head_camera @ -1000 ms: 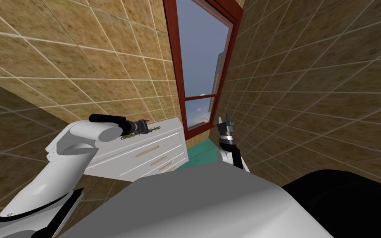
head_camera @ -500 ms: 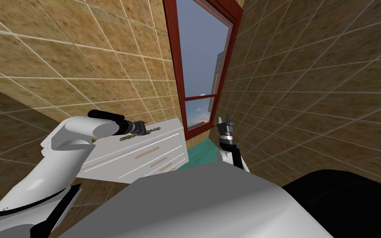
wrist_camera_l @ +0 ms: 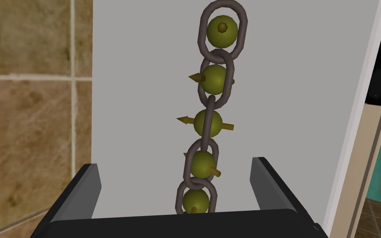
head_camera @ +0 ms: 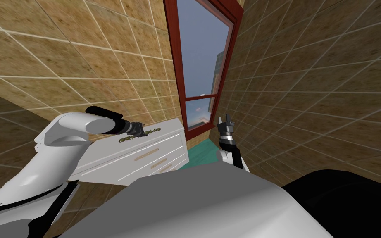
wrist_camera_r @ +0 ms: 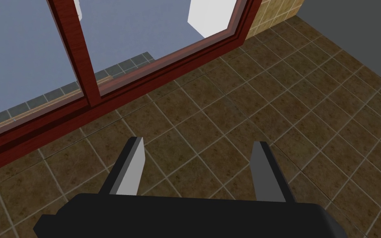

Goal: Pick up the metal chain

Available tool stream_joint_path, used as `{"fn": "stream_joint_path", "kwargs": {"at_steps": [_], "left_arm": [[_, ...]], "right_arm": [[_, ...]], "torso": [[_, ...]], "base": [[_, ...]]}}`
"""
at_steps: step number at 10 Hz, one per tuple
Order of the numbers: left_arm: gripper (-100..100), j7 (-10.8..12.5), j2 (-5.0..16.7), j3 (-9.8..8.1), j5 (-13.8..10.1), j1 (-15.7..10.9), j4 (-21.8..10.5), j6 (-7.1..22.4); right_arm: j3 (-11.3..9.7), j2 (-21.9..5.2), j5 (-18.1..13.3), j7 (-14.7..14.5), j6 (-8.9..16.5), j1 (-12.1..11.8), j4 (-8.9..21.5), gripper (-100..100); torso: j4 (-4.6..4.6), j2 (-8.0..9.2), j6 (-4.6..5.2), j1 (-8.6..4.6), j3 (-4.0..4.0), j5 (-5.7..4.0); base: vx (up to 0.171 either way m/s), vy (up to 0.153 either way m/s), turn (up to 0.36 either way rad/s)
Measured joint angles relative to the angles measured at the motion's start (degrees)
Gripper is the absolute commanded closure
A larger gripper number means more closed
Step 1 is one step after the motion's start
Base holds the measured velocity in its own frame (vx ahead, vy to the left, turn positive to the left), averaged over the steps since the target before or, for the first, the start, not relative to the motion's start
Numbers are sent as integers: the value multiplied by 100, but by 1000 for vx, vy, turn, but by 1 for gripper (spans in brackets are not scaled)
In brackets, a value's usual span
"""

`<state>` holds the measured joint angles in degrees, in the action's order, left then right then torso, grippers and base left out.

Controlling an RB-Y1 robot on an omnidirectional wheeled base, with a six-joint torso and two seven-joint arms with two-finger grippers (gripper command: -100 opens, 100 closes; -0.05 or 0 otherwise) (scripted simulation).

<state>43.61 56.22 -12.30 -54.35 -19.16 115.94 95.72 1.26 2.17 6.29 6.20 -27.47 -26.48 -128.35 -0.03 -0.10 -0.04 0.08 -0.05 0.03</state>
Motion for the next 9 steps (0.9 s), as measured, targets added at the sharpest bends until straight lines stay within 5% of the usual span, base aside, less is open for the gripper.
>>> {"fn": "stream_joint_path", "kwargs": {"at_steps": [7, 8, 9], "left_arm": [[-100, 480, 217, 21, -546, -291, -506, 964], [0, 487, 219, 22, -552, -290, -515, 984], [-100, 486, 219, 22, -552, -290, -514, 982]], "right_arm": [[0, 0, 0, 0, 0, 0, 0, 0], [0, 0, 0, 0, 0, 0, 0, 0], [0, 0, 0, 0, 0, 0, 0, 0]], "torso": [[0, 5, -1, 0, 2, 1], [1, 8, -1, -4, 4, 0], [2, 9, -1, -7, 5, -1]], "base": [[21, 25, -11], [0, 0, 0], [0, -10, -29]]}}
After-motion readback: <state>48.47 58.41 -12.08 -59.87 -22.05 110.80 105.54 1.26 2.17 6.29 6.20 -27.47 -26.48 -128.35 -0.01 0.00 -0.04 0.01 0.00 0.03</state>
